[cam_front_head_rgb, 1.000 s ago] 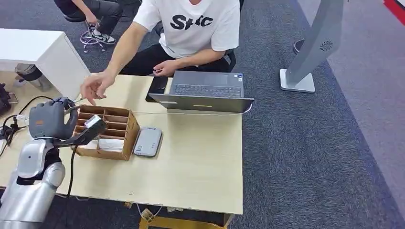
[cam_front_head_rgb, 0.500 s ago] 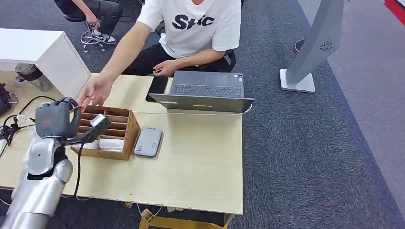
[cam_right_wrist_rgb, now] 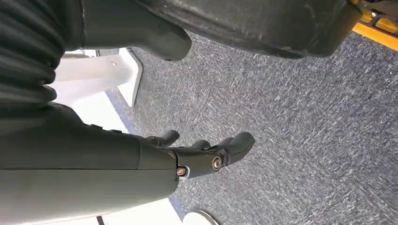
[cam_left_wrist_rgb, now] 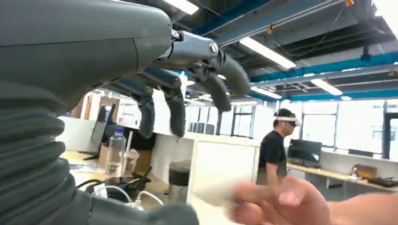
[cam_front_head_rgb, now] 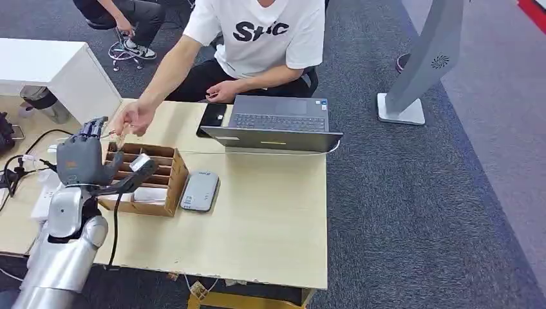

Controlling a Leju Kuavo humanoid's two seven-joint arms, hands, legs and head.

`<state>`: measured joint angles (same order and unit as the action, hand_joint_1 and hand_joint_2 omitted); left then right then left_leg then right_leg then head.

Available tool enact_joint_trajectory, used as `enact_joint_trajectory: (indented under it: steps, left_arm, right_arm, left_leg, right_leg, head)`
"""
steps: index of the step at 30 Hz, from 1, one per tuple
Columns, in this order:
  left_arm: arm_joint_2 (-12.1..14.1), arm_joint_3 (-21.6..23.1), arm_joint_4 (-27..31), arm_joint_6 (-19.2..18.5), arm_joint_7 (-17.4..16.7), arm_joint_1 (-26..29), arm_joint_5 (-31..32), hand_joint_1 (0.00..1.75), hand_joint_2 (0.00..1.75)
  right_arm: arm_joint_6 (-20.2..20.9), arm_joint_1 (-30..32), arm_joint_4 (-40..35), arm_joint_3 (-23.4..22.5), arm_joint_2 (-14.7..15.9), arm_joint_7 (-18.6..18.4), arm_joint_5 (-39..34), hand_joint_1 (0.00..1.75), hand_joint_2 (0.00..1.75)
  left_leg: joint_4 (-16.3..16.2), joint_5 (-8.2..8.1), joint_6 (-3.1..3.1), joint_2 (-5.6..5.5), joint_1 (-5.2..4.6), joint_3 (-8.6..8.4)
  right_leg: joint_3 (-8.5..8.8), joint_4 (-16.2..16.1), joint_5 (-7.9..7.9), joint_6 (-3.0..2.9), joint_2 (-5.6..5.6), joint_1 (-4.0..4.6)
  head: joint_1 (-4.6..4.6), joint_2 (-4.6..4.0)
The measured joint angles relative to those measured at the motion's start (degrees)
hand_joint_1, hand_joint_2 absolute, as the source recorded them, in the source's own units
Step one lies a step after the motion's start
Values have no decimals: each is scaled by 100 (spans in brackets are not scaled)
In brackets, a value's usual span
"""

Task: Pass the card to the sensor for recognition and then transmit it.

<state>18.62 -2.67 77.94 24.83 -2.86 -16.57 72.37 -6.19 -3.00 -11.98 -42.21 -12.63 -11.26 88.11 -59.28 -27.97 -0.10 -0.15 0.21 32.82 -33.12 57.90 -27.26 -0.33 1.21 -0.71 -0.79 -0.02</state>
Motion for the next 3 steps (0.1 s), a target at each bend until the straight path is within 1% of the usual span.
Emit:
enact_joint_trajectory:
  steps: [3]
  left_arm:
    - [-44,48,159,39,59,88,-87,0,175]
  right_arm:
    - [0,0,0,0,0,-2,-18,0,175]
  left_leg:
    - [0,0,0,0,0,0]
  right_leg:
    - [0,0,0,0,0,0]
  head:
    - [2,0]
